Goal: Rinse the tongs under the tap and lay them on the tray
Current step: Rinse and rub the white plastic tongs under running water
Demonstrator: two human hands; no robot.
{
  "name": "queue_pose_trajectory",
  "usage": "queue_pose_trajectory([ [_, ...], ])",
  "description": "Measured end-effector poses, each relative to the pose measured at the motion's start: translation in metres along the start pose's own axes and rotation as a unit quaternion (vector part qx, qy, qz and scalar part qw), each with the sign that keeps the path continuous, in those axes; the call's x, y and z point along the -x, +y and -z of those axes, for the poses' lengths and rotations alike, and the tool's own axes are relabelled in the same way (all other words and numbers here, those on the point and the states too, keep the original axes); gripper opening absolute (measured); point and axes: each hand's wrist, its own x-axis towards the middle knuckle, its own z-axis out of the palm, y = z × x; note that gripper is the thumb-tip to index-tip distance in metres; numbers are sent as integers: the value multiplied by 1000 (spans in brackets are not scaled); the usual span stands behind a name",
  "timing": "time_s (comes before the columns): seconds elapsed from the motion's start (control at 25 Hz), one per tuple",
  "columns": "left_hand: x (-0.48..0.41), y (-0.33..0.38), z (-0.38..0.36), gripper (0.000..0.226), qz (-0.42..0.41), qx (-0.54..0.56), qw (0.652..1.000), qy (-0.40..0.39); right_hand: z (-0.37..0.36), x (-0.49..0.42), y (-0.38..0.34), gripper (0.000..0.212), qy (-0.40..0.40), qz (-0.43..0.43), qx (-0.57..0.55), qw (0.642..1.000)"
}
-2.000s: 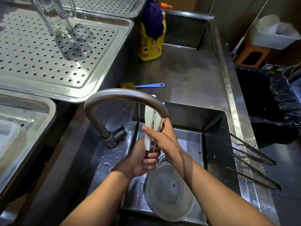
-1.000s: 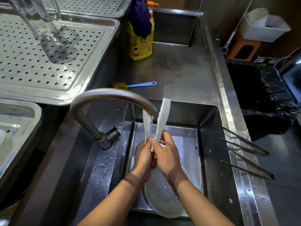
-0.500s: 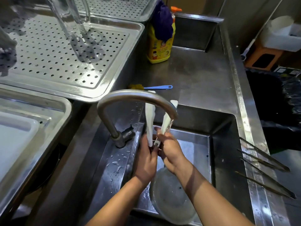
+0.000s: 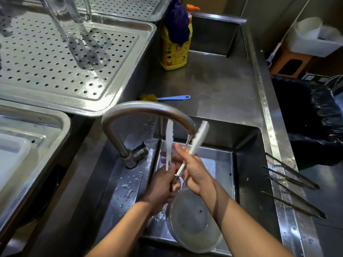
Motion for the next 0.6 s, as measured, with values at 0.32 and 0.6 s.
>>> queue_pose_trajectory([
  [0.32,9,-9,57,28,-173,-357,892,216,-17,-20,-24,40,72,79,114,988],
  [0.6,25,-64,117,70,-148,-716,649,212,80,11,51,74,112,-67,395,909],
])
